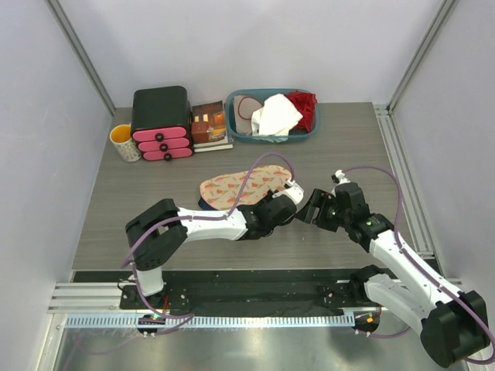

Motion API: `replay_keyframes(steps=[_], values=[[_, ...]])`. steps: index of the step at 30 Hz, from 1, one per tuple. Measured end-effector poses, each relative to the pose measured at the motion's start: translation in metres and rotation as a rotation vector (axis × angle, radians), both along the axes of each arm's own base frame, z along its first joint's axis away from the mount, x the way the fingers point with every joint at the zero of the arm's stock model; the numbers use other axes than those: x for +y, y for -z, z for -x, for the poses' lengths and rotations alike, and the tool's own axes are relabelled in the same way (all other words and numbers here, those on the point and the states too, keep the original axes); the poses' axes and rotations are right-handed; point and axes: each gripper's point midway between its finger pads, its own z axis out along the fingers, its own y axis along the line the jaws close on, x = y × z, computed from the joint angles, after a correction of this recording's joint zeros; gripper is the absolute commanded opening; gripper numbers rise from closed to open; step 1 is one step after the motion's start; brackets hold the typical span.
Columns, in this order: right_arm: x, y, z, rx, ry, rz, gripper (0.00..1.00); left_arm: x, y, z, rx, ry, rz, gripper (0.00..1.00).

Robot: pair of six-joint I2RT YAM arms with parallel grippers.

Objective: Place the bra in the laundry bag and zip it closed
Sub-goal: Adjust the laundry bag at the center of the board.

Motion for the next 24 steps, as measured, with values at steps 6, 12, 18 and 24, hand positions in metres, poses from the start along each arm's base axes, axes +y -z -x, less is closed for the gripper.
replay_keyframes(steps=[6,12,18,24], values=[[0.003,0.01,0.002,0.011,0.009,-0.029,0.47,-0.013,0.004,0.013,0.108,0.001,0.101,0.0],[0.007,0.033,0.002,0.015,0.058,-0.103,0.32,-0.02,-0.003,0.035,0.232,0.005,0.208,0.0],[0.02,0.023,-0.012,-0.033,0.061,-0.192,0.36,-0.026,-0.012,0.048,0.298,0.014,0.282,0.0],[0.024,0.005,-0.017,-0.096,0.053,-0.237,0.32,-0.028,-0.016,0.053,0.322,0.022,0.306,0.0]])
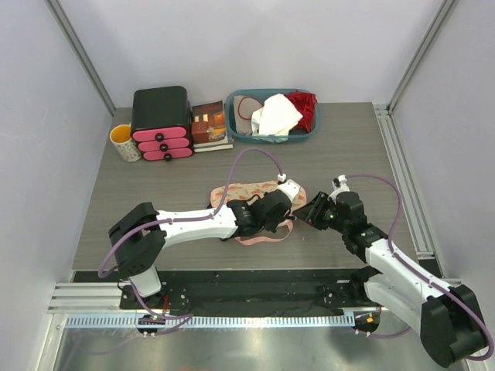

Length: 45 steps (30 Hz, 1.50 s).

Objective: Place the bra in the laundry bag and zip it closed
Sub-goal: Adjust the laundry bag at the center of the board.

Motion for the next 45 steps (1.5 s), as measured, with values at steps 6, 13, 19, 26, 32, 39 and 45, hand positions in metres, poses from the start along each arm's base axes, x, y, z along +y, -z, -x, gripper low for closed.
replay_keyframes(steps=[6,13,19,26,32,39,45], values=[[0.002,-0.003,0.0,-0.008,-0.007,-0.014,0.2,-0.002,0.0,0.002,0.015,0.004,0.009,0.0],[0.005,0.001,0.006,0.0,-0.028,-0.012,0.25,-0.003,-0.003,0.002,0.015,0.006,0.01,0.0],[0.006,0.004,0.009,0.0,-0.047,0.0,0.25,-0.005,-0.005,0.002,0.015,0.008,0.017,0.0],[0.008,0.008,0.011,0.009,-0.06,0.007,0.22,-0.007,-0.004,0.005,0.032,0.024,0.022,0.0],[0.008,0.014,0.013,0.014,-0.066,0.031,0.31,-0.011,-0.009,0.007,0.041,0.036,0.031,0.0],[-0.006,0.018,0.021,0.0,-0.063,0.111,0.31,-0.014,-0.014,0.006,0.041,0.041,0.044,0.0],[-0.005,0.021,0.022,0.009,-0.07,0.115,0.27,-0.016,-0.013,0.008,0.05,0.049,0.049,0.0]])
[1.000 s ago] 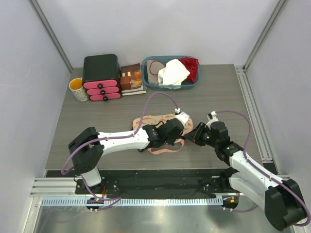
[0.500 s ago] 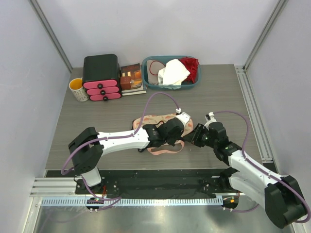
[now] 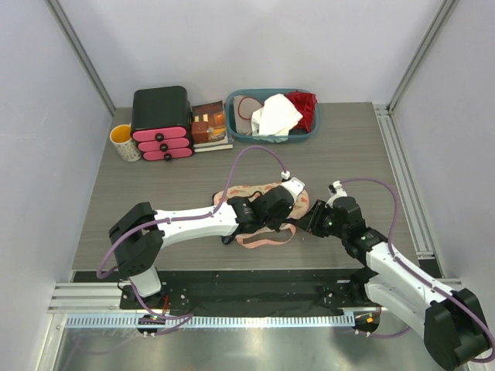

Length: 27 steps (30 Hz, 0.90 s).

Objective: Place the bra in the laundry bag and zip it closed
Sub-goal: Adjust the laundry bag at the center of the board.

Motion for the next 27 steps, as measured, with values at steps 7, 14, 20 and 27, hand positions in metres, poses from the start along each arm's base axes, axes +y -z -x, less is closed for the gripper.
replay_keyframes(steps=[7,14,20,27], values=[[0.006,-0.002,-0.001,-0.001,-0.014,-0.027,0.21,-0.002,0.0,0.003,0.013,0.011,0.007,0.0],[0.013,-0.008,-0.004,-0.015,-0.018,-0.074,0.01,-0.004,0.001,0.006,0.03,0.021,0.018,0.0],[0.02,0.015,0.0,-0.021,-0.007,-0.069,0.01,-0.012,0.0,0.016,0.087,0.036,0.062,0.0],[0.031,0.021,-0.003,-0.228,0.053,-0.007,0.01,-0.032,-0.01,0.031,0.166,0.063,0.152,0.0]])
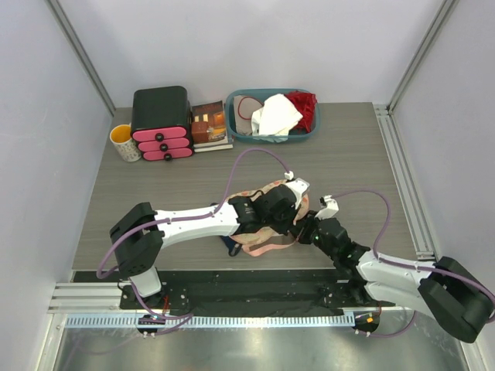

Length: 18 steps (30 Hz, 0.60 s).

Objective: Place the bra in the laundry bag and zip it closed
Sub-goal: Adjust the laundry bag at the center of the board.

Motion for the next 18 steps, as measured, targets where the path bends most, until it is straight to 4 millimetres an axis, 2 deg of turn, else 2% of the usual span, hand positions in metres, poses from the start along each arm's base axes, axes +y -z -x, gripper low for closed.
replay_keyframes(steps=[4,6,7,11,14,18], values=[[-0.014,0.009,-0.016,-0.014,0.115,0.059,0.02,-0.008,-0.004,0.005,0.021,0.008,0.035,0.0],[-0.018,0.012,-0.022,-0.009,0.151,0.082,0.06,-0.008,-0.004,0.005,0.025,0.002,0.036,0.0],[-0.019,0.012,-0.024,-0.006,0.165,0.088,0.1,-0.007,-0.003,0.005,0.025,0.0,0.034,0.0],[-0.02,0.008,-0.026,0.019,0.187,0.1,0.39,-0.003,0.0,0.003,0.013,-0.01,0.009,0.0],[-0.021,0.001,-0.022,0.033,0.186,0.093,0.53,0.002,0.005,0.0,-0.003,-0.015,-0.025,0.0],[-0.026,-0.015,-0.015,0.047,0.185,0.095,0.64,0.007,0.013,-0.005,-0.01,-0.024,-0.06,0.0]])
